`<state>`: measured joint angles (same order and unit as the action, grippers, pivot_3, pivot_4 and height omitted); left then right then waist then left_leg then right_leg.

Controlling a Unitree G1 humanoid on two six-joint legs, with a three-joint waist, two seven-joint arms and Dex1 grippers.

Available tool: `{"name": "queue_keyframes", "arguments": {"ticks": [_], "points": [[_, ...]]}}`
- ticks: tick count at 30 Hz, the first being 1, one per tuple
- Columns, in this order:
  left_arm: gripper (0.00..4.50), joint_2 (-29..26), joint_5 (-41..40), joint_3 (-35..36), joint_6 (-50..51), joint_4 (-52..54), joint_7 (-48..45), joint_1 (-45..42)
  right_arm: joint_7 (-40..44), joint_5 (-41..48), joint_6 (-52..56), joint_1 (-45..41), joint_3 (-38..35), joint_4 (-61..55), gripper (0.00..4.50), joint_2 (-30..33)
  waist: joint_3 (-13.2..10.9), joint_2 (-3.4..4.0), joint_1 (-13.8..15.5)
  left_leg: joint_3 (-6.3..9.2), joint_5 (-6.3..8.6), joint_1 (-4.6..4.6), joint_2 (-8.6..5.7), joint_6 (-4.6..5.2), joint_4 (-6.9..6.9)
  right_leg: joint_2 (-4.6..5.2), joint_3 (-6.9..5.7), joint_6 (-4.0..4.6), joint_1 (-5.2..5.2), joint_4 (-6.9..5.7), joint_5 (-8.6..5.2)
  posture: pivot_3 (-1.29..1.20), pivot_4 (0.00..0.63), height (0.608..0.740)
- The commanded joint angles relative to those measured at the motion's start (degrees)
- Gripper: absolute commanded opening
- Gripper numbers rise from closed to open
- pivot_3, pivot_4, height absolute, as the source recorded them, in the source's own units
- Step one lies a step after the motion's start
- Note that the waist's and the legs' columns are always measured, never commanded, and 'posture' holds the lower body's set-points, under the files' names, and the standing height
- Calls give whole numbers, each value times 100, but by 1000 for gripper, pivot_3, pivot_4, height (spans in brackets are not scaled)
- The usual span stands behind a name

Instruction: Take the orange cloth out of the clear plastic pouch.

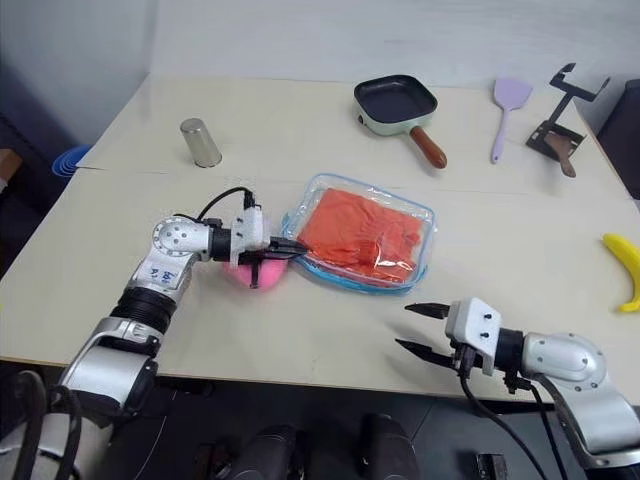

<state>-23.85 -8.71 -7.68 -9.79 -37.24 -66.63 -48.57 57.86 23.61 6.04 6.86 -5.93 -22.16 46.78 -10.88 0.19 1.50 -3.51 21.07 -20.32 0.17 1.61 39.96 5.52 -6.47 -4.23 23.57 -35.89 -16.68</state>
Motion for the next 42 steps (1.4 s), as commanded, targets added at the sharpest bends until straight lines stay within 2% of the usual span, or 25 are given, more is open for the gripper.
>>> {"name": "queue_keyframes", "arguments": {"ticks": [1,4,5,6,8,9,11,15,17,19,20,23,30,33,41,42], "points": [[52,126,-1016,461,1832,1078,97,73,-311,716,944,-36,181,-838,2817,-143,0,-1,-7,3,0,-1,2,0,1,1,1,0,0,-1,0,0,150,740],[52,108,-1235,536,2635,1732,300,237,-660,962,1631,-272,421,-1115,2817,-311,0,0,-43,9,0,0,5,-1,3,1,2,0,-2,-2,0,0,150,740],[52,47,-1097,462,2509,1901,303,328,-755,917,1723,-347,493,-1129,2817,-369,0,0,-42,8,0,2,5,-2,4,1,5,0,-2,-4,0,0,150,740],[52,-145,-680,235,1856,1918,164,433,-757,812,1712,-399,576,-1097,2817,-388,0,0,-51,8,0,3,4,-2,4,1,5,0,-2,-5,0,0,150,740],[52,-424,-186,-80,1194,1909,-40,553,-759,673,1667,-445,642,-1055,2817,-399,0,1,-44,5,0,8,3,-5,2,0,9,1,-3,-6,0,0,150,740],[226,-519,10,-155,846,1846,-7,576,-726,580,1514,-456,622,-1013,2817,-406,0,1,-32,4,0,8,2,-5,2,-1,9,1,-2,-6,0,0,150,740],[673,-597,163,-207,503,1776,44,596,-703,429,1202,-448,536,-948,2817,-465,0,0,-8,2,0,6,-1,-5,3,-1,9,0,-2,-4,0,0,150,740],[1859,-696,711,-220,-1081,1136,389,355,-755,143,-62,-352,-259,-579,2817,-732,1,-2,53,8,2,-1,-10,0,7,4,6,-3,-3,2,2,0,150,740],[2557,-701,946,-240,-1547,731,599,208,-726,195,-265,-208,-529,-483,2817,-778,2,-3,60,5,2,-2,-18,6,6,3,6,-9,-3,3,5,0,150,740],[3176,-681,1042,-305,-1893,369,584,109,-727,265,-361,-13,-833,-441,3188,-784,2,-3,61,3,3,-2,-18,8,5,2,5,-10,-3,3,6,0,150,740],[3216,-660,1015,-346,-2023,228,456,81,-752,304,-372,82,-974,-451,3400,-785,2,-3,59,2,3,-2,-18,9,4,1,4,-10,-3,3,6,0,150,740],[3216,-626,1075,-456,-2358,-93,313,-14,-796,334,-366,314,-1164,-553,4413,-790,2,-4,38,-5,2,-1,-17,11,3,-1,1,-10,-2,2,6,0,150,740],[3216,-316,1458,-593,-2537,-1037,668,-603,-944,195,-363,562,-1081,-705,4465,-896,2,-4,0,-13,0,5,-17,14,5,-2,10,-11,-2,-6,6,0,150,740],[2628,-269,1675,-667,-2648,-1407,819,-820,-970,128,-365,568,-1015,-718,4500,-924,2,-5,-1,-16,1,6,-17,15,4,-3,9,-12,-1,-5,7,0,150,740],[85,-262,1748,-690,-2911,-1793,675,-991,-962,99,-350,605,-1059,-699,4500,-917,2,-5,-1,-15,0,6,-17,16,4,-3,6,-12,-1,-6,7,0,150,740],[34,-257,1712,-675,-2880,-1810,616,-984,-965,101,-346,615,-1071,-696,4500,-917,2,-5,-1,-15,0,5,-17,16,4,-3,7,-12,-1,-6,7,0,150,740]]}}
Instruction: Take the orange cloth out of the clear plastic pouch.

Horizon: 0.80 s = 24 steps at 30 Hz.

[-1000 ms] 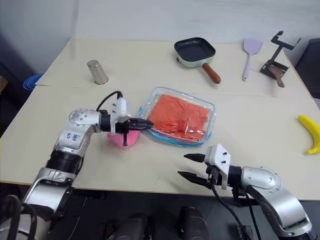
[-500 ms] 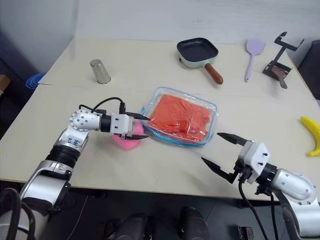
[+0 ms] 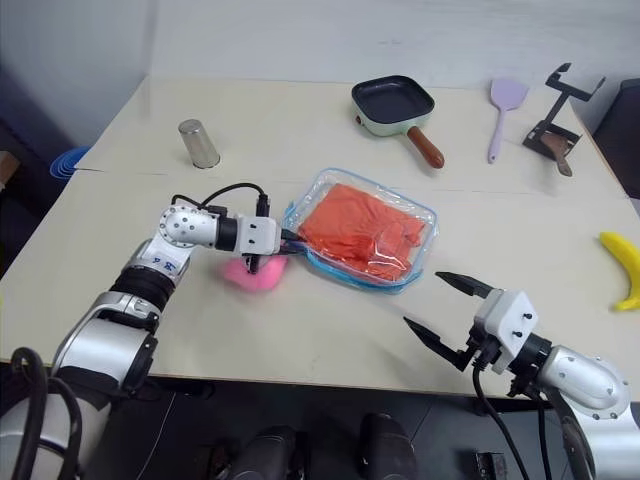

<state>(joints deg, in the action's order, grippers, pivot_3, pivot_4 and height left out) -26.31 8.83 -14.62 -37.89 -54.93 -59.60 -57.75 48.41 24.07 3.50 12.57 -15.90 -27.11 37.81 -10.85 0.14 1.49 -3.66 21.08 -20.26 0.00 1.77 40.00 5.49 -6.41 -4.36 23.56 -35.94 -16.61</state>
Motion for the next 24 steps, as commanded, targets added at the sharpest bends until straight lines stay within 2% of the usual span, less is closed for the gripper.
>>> {"name": "queue_keyframes", "arguments": {"ticks": [1,7,9,12,15,18,19,22,24], "points": [[34,-1,-78,45,-27,-41,-107,-53,-23,56,-88,53,-82,-197,4500,-18,0,0,0,0,0,0,0,0,0,0,0,0,0,0,0,0,150,740],[34,149,-557,350,478,114,-389,12,-46,42,-89,46,-99,-173,4500,-16,0,0,-1,0,0,0,0,0,0,-1,-2,0,0,0,0,0,150,740],[34,272,-905,568,956,268,-529,16,-45,39,-91,39,-103,-153,4500,-9,0,0,-1,0,0,-1,0,0,0,-1,-2,0,0,0,0,0,150,740],[34,572,-1789,1047,2411,810,-788,54,3,58,-80,18,-66,-163,4500,18,0,0,6,3,-1,-4,-1,2,3,0,-1,-1,0,0,0,0,150,740],[34,701,-2320,1269,3783,1546,-810,179,112,103,92,-38,142,-334,4500,112,-1,-1,-6,10,0,-8,-2,4,6,2,3,-2,0,1,1,0,150,740],[34,723,-2708,1330,5255,2346,-656,354,94,365,725,-217,539,-693,4500,200,-1,-1,-45,10,-1,-6,4,3,5,6,10,-1,0,0,1,0,150,740],[34,664,-2641,1221,5348,2598,-694,461,54,360,870,-331,710,-771,4500,188,-1,-1,-54,9,-1,-4,7,2,5,5,13,-1,0,-1,1,0,150,740],[34,259,-1662,627,3673,2767,-880,772,18,304,1008,-535,973,-834,4500,142,0,0,-89,8,-3,4,9,-4,4,4,19,-1,-1,-4,1,0,150,740],[405,78,-1416,549,3144,2542,-801,754,20,225,945,-541,955,-809,4500,146,0,0,-61,6,-3,5,8,-7,4,2,19,-1,0,-4,0,0,150,740]]}}
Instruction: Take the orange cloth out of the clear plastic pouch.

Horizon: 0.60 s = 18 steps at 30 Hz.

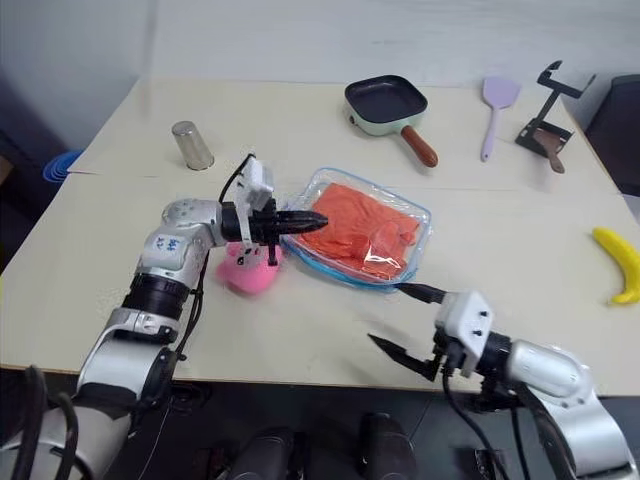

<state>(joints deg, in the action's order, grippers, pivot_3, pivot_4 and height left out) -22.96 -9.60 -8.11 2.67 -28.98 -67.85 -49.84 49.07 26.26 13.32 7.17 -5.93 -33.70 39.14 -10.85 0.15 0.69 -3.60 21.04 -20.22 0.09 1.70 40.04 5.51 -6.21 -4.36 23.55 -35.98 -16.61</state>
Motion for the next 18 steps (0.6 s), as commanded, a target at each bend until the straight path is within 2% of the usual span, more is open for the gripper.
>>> {"name": "queue_keyframes", "arguments": {"ticks": [1,4,11,18], "points": [[539,-287,460,-89,-1056,-167,76,-75,-48,-37,-68,1,-51,-131,4500,14,0,0,38,0,0,-2,-1,0,1,1,-1,0,1,1,0,0,150,740],[1371,-600,760,-184,-2393,-735,-125,-275,-94,-80,-396,124,-379,15,4500,-94,0,-1,85,-2,1,-5,-8,2,1,2,-1,0,1,4,0,0,150,740],[3303,-669,1412,-523,-4033,-1826,22,-634,-31,-170,-753,549,-730,179,4500,-103,1,-2,110,1,8,-9,-27,20,1,1,-11,-7,-2,7,3,0,150,740],[3303,-317,1980,-672,-4359,-2745,905,-1139,-120,-236,-844,713,-703,136,4500,-165,1,-4,81,-7,5,-8,-26,26,1,0,-12,-16,-1,6,8,0,150,740]]}}
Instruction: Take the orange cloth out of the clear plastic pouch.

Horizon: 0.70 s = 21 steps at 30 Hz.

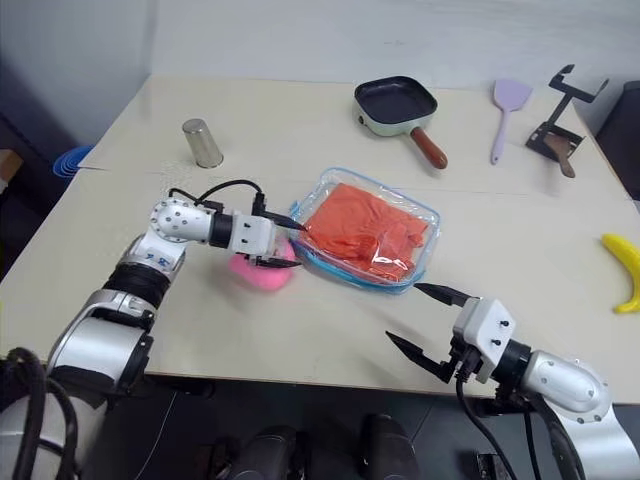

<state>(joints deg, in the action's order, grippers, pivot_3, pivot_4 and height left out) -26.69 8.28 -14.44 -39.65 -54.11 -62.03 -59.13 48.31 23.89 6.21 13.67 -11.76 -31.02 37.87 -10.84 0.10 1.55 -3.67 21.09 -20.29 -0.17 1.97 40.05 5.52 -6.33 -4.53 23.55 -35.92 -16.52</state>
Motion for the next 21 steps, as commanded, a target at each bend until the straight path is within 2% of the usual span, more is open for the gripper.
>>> {"name": "queue_keyframes", "arguments": {"ticks": [1,4,7,8,13,20,21], "points": [[3303,94,233,-50,-124,-320,384,-260,-50,-1,-140,74,-119,-129,4500,-35,0,0,-11,-1,0,0,0,0,0,0,-1,0,1,0,0,0,150,740],[3303,126,473,-187,-230,-511,484,-366,-60,-21,-153,98,-119,-123,4500,-33,0,0,-14,-6,0,1,2,0,-1,-1,-3,-1,2,0,1,0,150,740],[2735,138,550,-257,-329,-617,483,-423,-71,-31,-159,111,-127,-126,4500,-38,0,-1,-10,-5,0,1,2,0,-1,-2,-7,-1,2,0,1,0,150,740],[2542,142,566,-274,-365,-643,475,-441,-74,-36,-160,113,-131,-124,4500,-38,0,-1,-9,-5,0,1,1,0,-1,-1,-6,-1,2,0,1,0,150,740],[985,193,417,-246,-489,-680,80,-488,-82,-40,-165,130,-165,-107,4500,-32,0,0,-8,-4,0,1,1,0,0,-1,-10,-1,2,0,1,0,150,740],[985,245,311,-176,-153,-674,-383,-608,-79,-39,-144,140,-167,-105,4500,2,0,-1,-8,-5,0,1,1,0,0,-2,-25,-1,2,0,1,0,150,740],[1153,254,253,-116,-13,-668,-425,-664,-71,-38,-131,131,-167,-99,4500,18,0,-1,-8,-5,0,1,1,0,0,-3,-29,-1,2,0,1,0,150,740]]}}
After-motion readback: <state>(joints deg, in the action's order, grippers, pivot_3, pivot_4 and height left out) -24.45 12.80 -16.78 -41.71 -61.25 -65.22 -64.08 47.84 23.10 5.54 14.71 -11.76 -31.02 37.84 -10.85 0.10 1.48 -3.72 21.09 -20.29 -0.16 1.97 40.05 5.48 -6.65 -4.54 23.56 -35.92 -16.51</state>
